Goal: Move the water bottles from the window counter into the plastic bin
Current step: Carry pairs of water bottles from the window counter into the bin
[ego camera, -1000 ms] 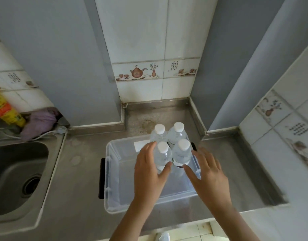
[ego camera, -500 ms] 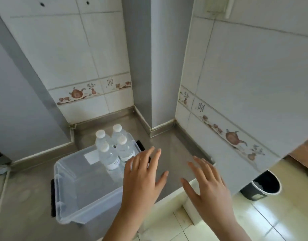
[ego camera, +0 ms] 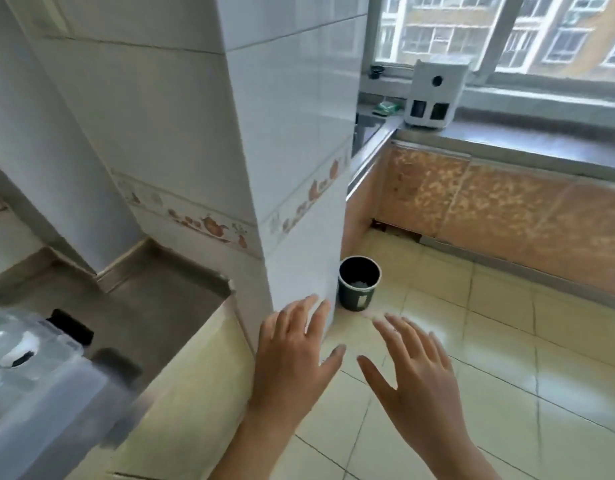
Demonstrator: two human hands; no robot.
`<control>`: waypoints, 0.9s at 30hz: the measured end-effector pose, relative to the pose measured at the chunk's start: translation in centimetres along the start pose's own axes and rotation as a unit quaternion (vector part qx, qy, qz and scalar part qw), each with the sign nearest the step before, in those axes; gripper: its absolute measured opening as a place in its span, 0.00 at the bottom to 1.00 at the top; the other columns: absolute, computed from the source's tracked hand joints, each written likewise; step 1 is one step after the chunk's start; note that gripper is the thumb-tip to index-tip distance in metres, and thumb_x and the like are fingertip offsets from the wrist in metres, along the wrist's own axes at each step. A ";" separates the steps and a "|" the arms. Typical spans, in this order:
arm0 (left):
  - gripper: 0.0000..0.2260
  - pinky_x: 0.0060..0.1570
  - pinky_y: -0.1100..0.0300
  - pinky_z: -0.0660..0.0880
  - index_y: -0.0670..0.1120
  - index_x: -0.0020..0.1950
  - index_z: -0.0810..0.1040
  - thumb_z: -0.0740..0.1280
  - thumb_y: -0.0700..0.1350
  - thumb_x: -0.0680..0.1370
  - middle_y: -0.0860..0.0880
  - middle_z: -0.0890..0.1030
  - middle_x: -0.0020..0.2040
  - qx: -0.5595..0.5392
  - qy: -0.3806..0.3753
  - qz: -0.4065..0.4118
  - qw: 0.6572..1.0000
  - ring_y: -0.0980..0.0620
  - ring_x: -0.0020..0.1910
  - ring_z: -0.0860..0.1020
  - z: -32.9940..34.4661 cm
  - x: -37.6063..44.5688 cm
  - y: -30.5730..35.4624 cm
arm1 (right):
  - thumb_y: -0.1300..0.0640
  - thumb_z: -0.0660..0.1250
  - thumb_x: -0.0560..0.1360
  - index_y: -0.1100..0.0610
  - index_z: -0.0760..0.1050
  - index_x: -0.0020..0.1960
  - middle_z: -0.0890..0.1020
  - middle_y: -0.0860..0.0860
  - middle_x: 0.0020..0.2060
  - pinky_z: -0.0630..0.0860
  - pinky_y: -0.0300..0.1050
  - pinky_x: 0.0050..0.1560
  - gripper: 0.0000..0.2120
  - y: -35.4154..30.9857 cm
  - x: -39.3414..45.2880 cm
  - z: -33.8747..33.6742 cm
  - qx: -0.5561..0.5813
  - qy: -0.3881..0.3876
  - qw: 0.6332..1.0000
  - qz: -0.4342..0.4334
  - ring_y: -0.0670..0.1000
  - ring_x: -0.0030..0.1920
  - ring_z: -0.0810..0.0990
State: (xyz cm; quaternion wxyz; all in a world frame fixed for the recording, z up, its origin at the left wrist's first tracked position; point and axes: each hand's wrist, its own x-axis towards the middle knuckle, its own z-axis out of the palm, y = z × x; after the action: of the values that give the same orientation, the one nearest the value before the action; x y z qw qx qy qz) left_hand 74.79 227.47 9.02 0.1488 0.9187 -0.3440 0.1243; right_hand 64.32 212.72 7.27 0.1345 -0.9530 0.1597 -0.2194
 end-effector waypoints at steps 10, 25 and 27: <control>0.27 0.60 0.48 0.74 0.49 0.69 0.75 0.61 0.62 0.74 0.49 0.79 0.64 -0.079 -0.023 0.194 0.978 0.48 0.62 0.78 5.9 7.6 15.7 | 0.39 0.58 0.75 0.53 0.73 0.66 0.78 0.52 0.63 0.68 0.56 0.64 0.26 14.0 -2.8 -6.3 -0.042 0.088 0.981 0.170 0.56 0.65 0.74; 0.28 0.60 0.47 0.74 0.48 0.68 0.76 0.61 0.63 0.74 0.50 0.80 0.64 -0.152 -0.044 0.362 0.919 0.49 0.61 0.78 18.1 25.1 37.6 | 0.39 0.57 0.75 0.52 0.74 0.65 0.78 0.52 0.63 0.73 0.56 0.59 0.25 36.2 2.8 -12.2 -0.138 0.120 0.920 0.346 0.54 0.58 0.77; 0.28 0.60 0.46 0.74 0.48 0.69 0.75 0.61 0.63 0.74 0.50 0.79 0.64 -0.158 -0.044 0.382 0.910 0.48 0.62 0.78 19.2 27.3 40.4 | 0.39 0.57 0.75 0.52 0.74 0.65 0.78 0.52 0.62 0.73 0.56 0.59 0.25 38.9 3.7 -13.1 -0.145 0.128 0.911 0.365 0.54 0.58 0.78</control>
State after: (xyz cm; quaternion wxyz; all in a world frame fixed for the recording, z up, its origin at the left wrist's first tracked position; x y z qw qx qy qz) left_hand 70.21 175.29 7.85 0.2178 0.6862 -0.6900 0.0749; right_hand 51.88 173.45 7.35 0.0440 -0.8013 0.5419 -0.2496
